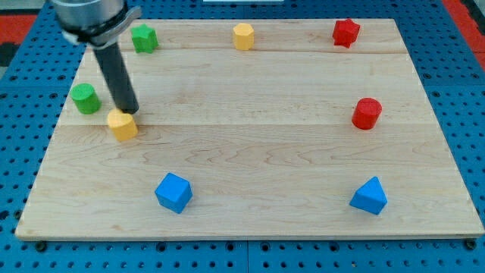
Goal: Place the yellow heart to the bottom left of the board
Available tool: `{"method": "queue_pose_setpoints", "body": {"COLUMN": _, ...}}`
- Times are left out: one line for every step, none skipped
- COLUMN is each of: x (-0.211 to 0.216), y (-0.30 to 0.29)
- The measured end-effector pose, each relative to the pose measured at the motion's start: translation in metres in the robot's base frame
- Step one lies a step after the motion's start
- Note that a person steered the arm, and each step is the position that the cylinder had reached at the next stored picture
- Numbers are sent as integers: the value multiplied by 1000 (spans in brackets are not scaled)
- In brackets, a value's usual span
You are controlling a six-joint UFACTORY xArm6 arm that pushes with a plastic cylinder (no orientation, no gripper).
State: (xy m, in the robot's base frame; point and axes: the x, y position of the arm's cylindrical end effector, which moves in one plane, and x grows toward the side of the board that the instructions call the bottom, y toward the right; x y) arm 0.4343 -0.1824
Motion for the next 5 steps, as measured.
{"method": "queue_pose_setpoints", "body": {"x": 36, "y": 2}}
{"method": "queue_pose_setpoints", "body": {"x": 38, "y": 17}}
{"method": "queue_pose_setpoints", "body": {"x": 61, "y": 23}}
{"method": "queue_pose_setpoints", "body": {"x": 74, "y": 8}}
{"method": "queue_pose_setpoints", "body": {"x": 53, "y": 6}}
